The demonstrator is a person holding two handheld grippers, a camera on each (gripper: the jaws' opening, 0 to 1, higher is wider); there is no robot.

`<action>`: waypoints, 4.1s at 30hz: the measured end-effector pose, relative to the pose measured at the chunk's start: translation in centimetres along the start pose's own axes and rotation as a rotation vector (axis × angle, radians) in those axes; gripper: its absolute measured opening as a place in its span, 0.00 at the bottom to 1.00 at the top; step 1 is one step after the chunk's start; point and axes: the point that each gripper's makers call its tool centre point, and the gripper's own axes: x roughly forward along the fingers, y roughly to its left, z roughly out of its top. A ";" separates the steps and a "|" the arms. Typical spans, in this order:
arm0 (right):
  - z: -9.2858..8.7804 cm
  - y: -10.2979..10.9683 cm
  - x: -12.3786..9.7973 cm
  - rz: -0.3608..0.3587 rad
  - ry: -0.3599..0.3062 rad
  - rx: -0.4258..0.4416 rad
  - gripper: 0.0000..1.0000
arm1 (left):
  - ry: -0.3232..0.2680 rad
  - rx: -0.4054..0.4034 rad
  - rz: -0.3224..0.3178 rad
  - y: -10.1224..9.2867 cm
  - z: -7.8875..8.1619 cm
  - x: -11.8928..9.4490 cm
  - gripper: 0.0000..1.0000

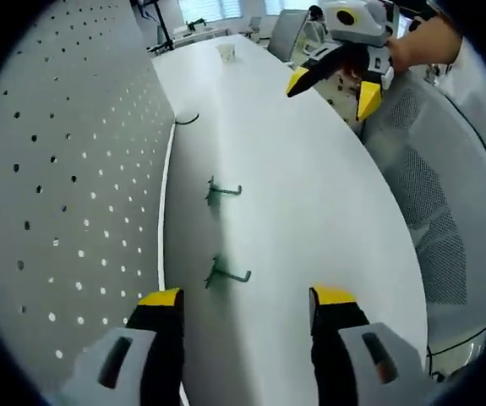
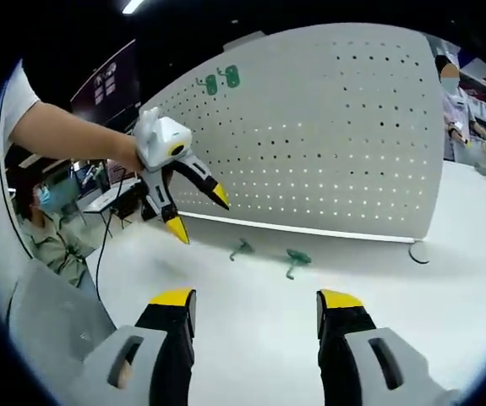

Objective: Insert the hook assembly into the mounting plate slot until the hook locks in place.

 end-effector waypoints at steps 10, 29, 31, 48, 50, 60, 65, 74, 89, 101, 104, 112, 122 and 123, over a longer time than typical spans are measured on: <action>0.1 -0.1 -0.1 -0.004 -0.007 0.009 0.56 | 0.077 0.149 -0.053 -0.2 -0.5 1.4 0.61; 0.4 -0.5 -0.5 -0.023 -0.023 0.027 0.55 | 0.159 0.247 -0.133 1.1 -1.2 4.5 0.51; 0.5 -0.5 -0.5 -0.023 -0.025 0.024 0.54 | 0.147 0.244 -0.137 1.2 -0.9 4.5 0.50; 0.3 -0.9 -0.2 -0.026 -0.026 0.041 0.53 | 0.191 0.185 -0.208 0.9 -2.5 5.9 0.43; 0.3 -0.8 -0.2 -0.027 -0.026 0.041 0.53 | 0.191 0.173 -0.213 0.7 -2.6 5.9 0.39; 0.4 -0.9 -0.3 -0.035 -0.028 0.050 0.52 | 0.204 0.132 -0.180 1.2 -3.3 6.0 0.26; 0.4 -0.9 -0.2 -0.036 -0.024 0.038 0.52 | 0.212 0.098 -0.157 1.8 -3.2 6.1 0.17; 0.5 -1.0 -0.5 -0.034 -0.031 0.047 0.49 | 0.218 0.080 -0.131 2.2 -3.3 6.2 0.12; 0.4 -0.4 -0.2 -0.012 -0.025 0.039 0.50 | 0.175 0.035 -0.067 2.4 -3.5 6.2 0.02; 0.3 -0.5 -0.2 -0.015 -0.017 0.038 0.50 | 0.088 0.011 -0.030 2.5 -2.5 6.1 0.01; 0.4 -0.4 -0.1 -0.013 -0.023 0.035 0.50 | 0.053 -0.010 -0.013 2.5 -2.2 5.7 0.01; 0.4 -0.3 -0.1 -0.009 -0.022 0.031 0.50 | -0.037 -0.080 0.018 2.8 -1.1 4.7 0.01; 0.5 -0.2 -0.1 -0.005 -0.026 0.029 0.51 | -0.130 -0.091 0.119 3.7 0.6 2.7 0.01; 0.5 -0.1 -0.2 -0.004 -0.029 0.032 0.51 | -0.138 -0.099 0.127 3.8 0.8 2.4 0.01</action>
